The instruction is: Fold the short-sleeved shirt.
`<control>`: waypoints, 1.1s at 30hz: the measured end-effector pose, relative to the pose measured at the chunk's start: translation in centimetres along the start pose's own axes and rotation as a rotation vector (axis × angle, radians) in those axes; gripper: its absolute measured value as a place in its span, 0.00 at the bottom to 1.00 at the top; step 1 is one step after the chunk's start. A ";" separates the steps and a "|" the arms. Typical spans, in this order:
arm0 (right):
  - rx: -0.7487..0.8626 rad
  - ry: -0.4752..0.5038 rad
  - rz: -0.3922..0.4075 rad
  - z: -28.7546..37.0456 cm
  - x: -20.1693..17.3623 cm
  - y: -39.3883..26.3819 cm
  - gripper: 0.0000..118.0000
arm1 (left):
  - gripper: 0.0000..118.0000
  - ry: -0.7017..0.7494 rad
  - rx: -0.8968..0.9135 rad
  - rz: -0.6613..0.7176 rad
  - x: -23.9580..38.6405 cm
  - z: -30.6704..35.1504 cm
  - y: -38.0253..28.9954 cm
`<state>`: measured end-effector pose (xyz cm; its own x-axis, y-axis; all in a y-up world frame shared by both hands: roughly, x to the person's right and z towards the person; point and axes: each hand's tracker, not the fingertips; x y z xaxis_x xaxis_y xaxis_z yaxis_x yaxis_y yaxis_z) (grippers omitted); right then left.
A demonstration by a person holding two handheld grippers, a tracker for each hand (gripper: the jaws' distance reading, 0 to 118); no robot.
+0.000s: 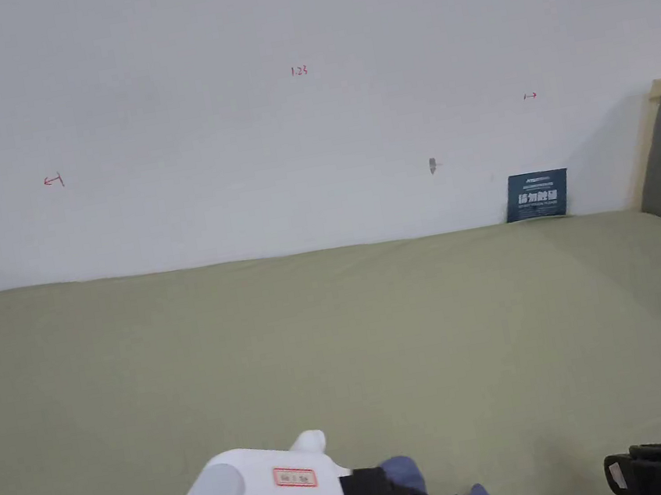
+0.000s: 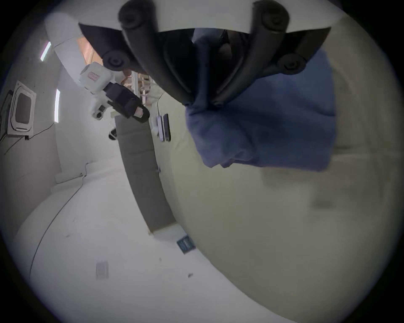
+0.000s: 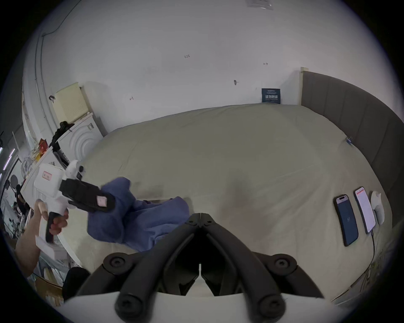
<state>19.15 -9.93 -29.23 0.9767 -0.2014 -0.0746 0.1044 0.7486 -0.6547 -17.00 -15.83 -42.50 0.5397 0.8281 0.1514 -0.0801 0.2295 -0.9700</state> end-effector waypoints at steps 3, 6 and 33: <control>-0.005 -0.012 -0.015 0.2 0.8 -0.5 0.00 | 0.63 -0.049 -0.019 0.085 -0.7 -2.9 -0.3; -0.010 -0.016 -0.029 0.3 1.4 -0.9 0.00 | 0.89 -0.137 0.032 0.121 -1.2 -3.1 -0.9; -0.011 -0.034 -0.007 -2.6 -1.1 -0.4 0.00 | 0.01 -0.020 -0.019 -0.123 -1.0 -5.2 -2.3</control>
<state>17.55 -11.61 -30.83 0.9817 -0.1851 -0.0442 0.1096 0.7401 -0.6635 -12.97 -19.86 -41.45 0.5280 0.8042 0.2730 0.0018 0.3204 -0.9473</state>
